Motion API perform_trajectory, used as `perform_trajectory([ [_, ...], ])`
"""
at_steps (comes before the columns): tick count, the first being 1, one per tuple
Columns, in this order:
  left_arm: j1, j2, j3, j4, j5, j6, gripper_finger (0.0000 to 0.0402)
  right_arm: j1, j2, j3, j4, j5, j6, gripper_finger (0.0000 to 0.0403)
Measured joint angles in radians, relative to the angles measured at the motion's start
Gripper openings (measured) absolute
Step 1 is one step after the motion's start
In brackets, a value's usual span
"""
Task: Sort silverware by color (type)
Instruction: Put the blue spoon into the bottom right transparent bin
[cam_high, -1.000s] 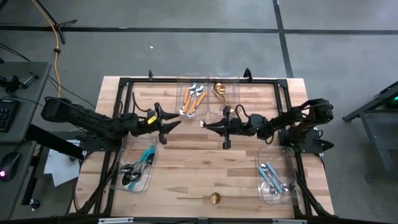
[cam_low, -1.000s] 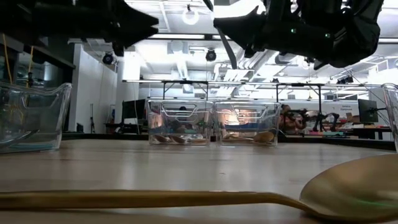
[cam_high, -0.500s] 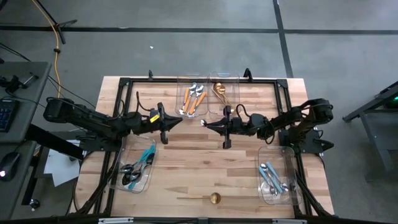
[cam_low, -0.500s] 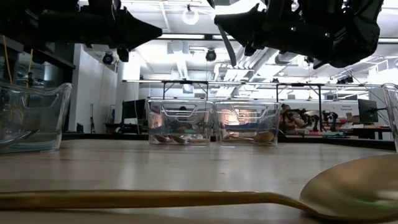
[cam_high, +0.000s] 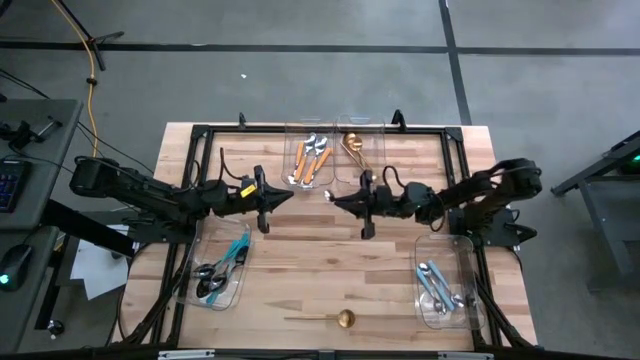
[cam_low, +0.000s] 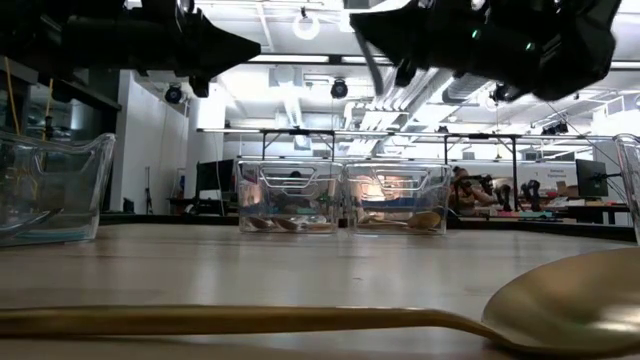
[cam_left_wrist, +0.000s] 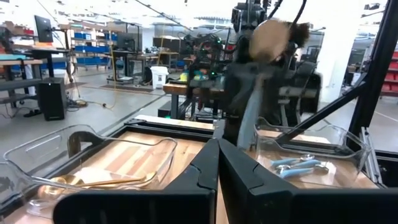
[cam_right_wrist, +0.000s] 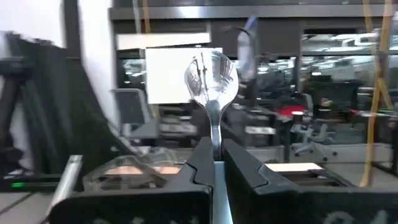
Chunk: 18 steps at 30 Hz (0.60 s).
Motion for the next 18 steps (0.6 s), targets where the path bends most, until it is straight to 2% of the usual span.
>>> perform_trajectory([
  [4, 0.000, 0.000, 0.000, -0.002, 0.000, 0.009, 0.0000, 0.045, -0.149, 0.000, -0.190, 0.018, -0.022, 0.0003],
  [10, 0.000, 0.000, 0.000, -0.003, 0.000, 0.008, 0.0000, 0.122, -0.482, 0.001, -0.689, 0.262, -0.013, 0.0003],
  [14, 0.000, 0.000, 0.000, 0.001, 0.000, -0.011, 0.0000, 0.154, -0.673, 0.001, -0.927, 0.462, 0.006, 0.0003],
  [18, 0.000, 0.000, 0.000, 0.018, 0.000, -0.015, 0.0000, 0.156, -0.776, 0.001, -1.024, 0.505, 0.041, 0.0003],
])
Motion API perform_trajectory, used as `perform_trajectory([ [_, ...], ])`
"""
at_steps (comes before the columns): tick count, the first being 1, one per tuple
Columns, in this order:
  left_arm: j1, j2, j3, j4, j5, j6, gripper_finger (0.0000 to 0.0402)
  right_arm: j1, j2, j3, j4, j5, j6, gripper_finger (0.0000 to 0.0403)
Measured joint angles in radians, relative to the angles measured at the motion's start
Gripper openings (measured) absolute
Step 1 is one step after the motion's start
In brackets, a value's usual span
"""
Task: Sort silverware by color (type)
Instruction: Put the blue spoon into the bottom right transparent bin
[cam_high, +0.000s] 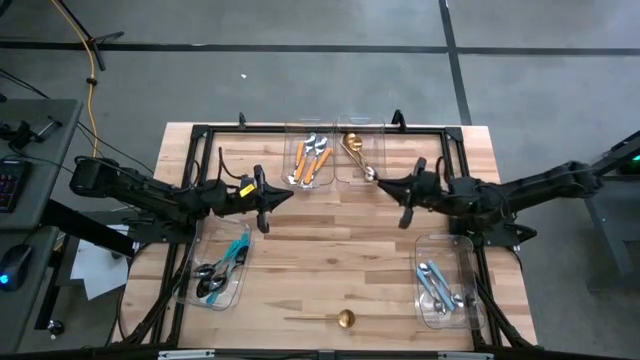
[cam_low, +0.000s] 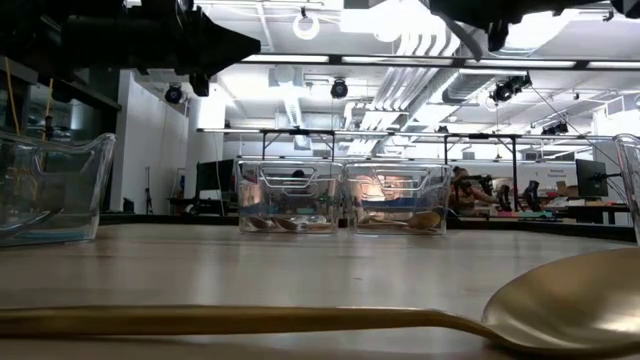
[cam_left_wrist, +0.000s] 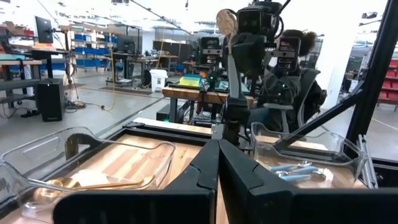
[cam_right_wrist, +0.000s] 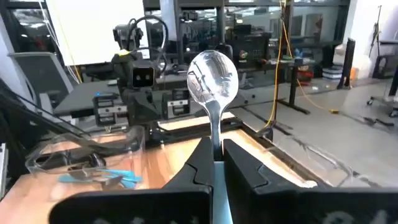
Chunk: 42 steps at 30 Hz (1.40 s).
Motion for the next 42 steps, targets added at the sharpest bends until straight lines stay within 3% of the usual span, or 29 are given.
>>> perform_trajectory([
  [6, 0.000, 0.000, 0.000, 0.000, 0.000, 0.000, 0.0000, 0.000, -0.007, 0.000, -0.057, -0.004, 0.042, 0.0003],
  [13, 0.000, 0.000, 0.000, -0.004, 0.000, 0.024, 0.0000, 0.082, -0.001, 0.000, -0.274, -0.175, 0.312, 0.0003],
  [22, 0.000, 0.000, 0.000, -0.002, -0.011, 0.025, 0.0000, 0.371, 0.055, 0.304, -1.030, -0.055, 0.705, 0.0003],
  [27, 0.000, 0.000, 0.000, -0.002, -0.011, 0.001, 0.0000, 0.501, 0.155, 0.455, -1.366, -0.165, 0.952, 0.0003],
  [33, -0.009, 0.000, 0.000, -0.007, -0.011, -0.011, 0.0000, 0.641, 0.260, 0.501, -1.493, -0.363, 1.206, 0.0003],
  [42, -0.012, 0.000, 0.000, -0.007, -0.011, -0.011, 0.0000, 0.789, 0.334, 0.504, -1.655, -0.390, 1.572, 0.0003],
])
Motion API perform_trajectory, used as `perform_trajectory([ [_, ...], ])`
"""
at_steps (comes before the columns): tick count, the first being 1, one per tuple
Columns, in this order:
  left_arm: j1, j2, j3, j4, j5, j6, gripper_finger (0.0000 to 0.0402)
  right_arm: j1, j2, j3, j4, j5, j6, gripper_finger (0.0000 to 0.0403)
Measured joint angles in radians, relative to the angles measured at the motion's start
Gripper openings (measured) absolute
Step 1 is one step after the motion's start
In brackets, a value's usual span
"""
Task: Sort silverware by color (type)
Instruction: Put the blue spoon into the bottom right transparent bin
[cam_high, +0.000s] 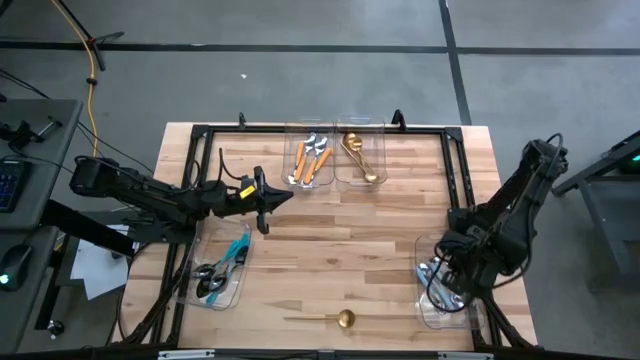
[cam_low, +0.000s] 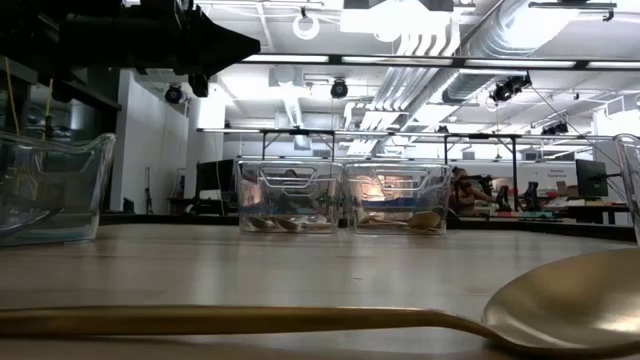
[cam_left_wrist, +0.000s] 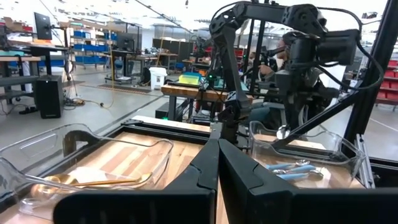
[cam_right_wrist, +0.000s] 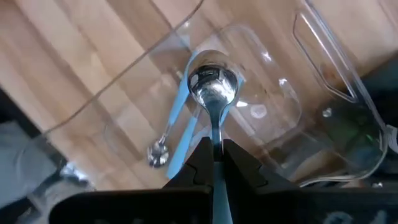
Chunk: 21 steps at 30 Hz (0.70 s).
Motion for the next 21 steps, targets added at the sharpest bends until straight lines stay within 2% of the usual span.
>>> perform_trajectory([
  [4, 0.000, 0.000, 0.000, 0.000, 0.000, 0.000, 0.0000, 0.020, 0.055, 0.000, 0.015, 0.039, 0.079, 0.0003],
  [10, 0.000, 0.000, 0.000, 0.000, 0.000, -0.010, 0.0000, 0.028, 0.164, -0.003, 0.032, 0.035, 0.141, 0.0003],
  [16, 0.000, 0.000, 0.000, 0.000, 0.000, -0.015, 0.0000, 0.022, 0.221, -0.144, 0.299, -0.068, 0.148, 0.0003],
  [21, 0.000, 0.000, 0.000, 0.005, 0.000, -0.010, 0.0000, 0.016, 0.222, -0.232, 0.406, -0.046, 0.171, 0.0003],
])
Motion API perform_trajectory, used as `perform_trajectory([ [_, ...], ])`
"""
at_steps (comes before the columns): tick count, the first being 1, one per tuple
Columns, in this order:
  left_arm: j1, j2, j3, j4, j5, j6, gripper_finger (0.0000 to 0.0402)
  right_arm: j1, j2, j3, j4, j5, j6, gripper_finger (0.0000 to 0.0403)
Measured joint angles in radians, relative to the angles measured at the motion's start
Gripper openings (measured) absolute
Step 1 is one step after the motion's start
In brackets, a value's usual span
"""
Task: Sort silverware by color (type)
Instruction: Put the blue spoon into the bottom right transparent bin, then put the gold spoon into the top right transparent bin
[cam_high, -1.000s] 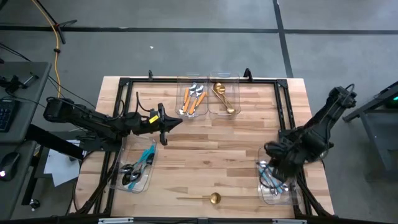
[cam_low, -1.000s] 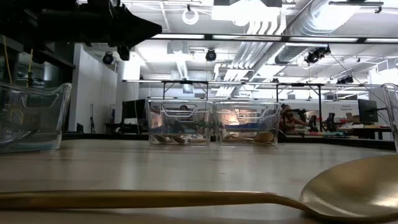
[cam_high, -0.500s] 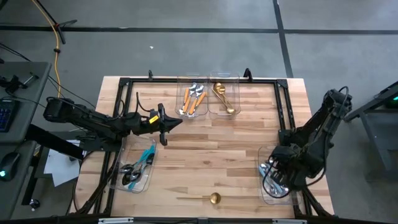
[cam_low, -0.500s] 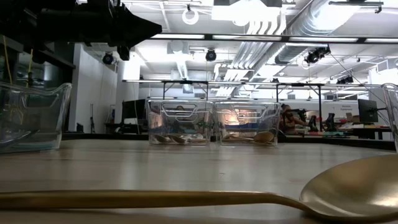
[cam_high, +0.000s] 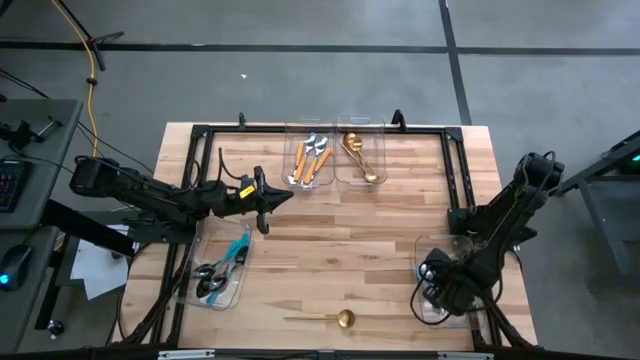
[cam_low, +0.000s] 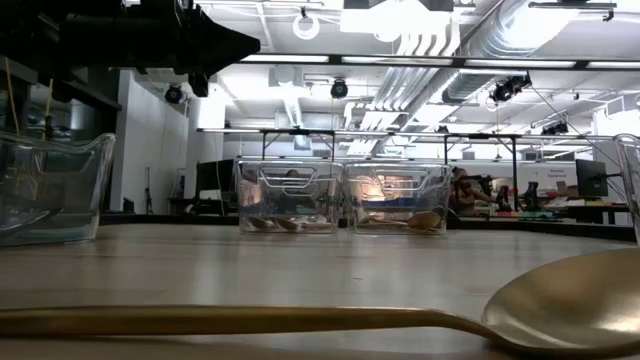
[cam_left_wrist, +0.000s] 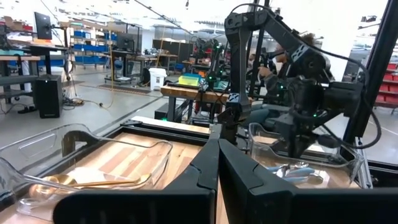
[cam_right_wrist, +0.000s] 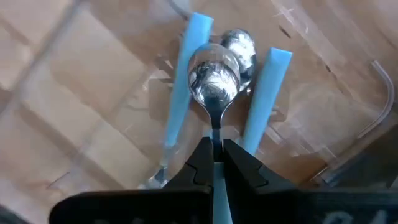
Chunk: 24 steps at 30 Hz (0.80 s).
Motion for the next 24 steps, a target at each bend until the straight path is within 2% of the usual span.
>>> perform_trajectory([
  [10, 0.000, 0.000, 0.000, 0.000, 0.000, 0.003, 0.0000, 0.000, 0.000, -0.061, 0.031, 0.003, 0.038, 0.0006],
  [17, 0.000, 0.000, 0.000, 0.000, 0.000, -0.006, 0.0000, 0.000, 0.000, -0.061, 0.032, 0.003, 0.045, 0.0060],
  [24, 0.000, 0.000, 0.000, 0.000, 0.000, -0.007, 0.0000, 0.000, 0.000, -0.061, 0.032, 0.003, 0.044, 0.0093],
])
